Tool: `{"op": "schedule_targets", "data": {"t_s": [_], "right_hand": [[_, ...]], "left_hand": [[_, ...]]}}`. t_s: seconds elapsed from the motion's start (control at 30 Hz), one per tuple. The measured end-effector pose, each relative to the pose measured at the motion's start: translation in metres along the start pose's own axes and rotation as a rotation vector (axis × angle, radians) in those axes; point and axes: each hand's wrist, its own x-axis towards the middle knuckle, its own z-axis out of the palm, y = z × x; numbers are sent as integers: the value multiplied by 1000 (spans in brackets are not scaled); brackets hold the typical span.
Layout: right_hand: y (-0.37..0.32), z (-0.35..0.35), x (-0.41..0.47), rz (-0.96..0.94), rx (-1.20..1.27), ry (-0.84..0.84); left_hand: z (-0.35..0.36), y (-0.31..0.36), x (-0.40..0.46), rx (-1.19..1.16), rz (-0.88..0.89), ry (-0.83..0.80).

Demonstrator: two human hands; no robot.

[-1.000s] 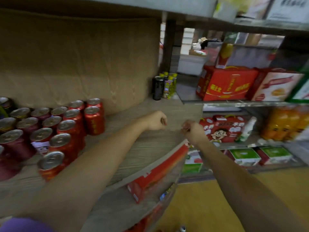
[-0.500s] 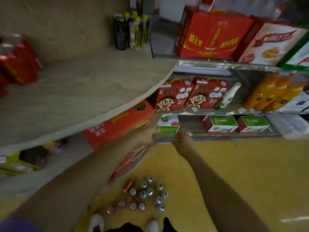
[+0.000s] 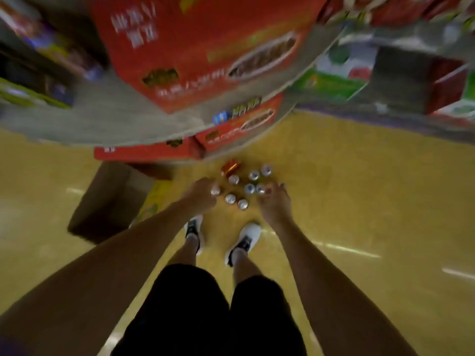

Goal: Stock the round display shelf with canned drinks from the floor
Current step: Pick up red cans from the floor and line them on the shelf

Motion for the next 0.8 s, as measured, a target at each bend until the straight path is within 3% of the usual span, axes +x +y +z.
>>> {"op": "schedule_targets", "data": {"t_s": [0.17, 0.37, 0.8], "right_hand": [[62, 84, 26, 75, 4, -43], [133, 165, 70, 171, 36, -89], [239, 308, 185, 246, 20, -149]], "left_hand": [[71, -40, 19, -9, -101, -87], [165, -75, 78, 60, 6, -187], [316, -139, 221, 64, -5, -178]]}}
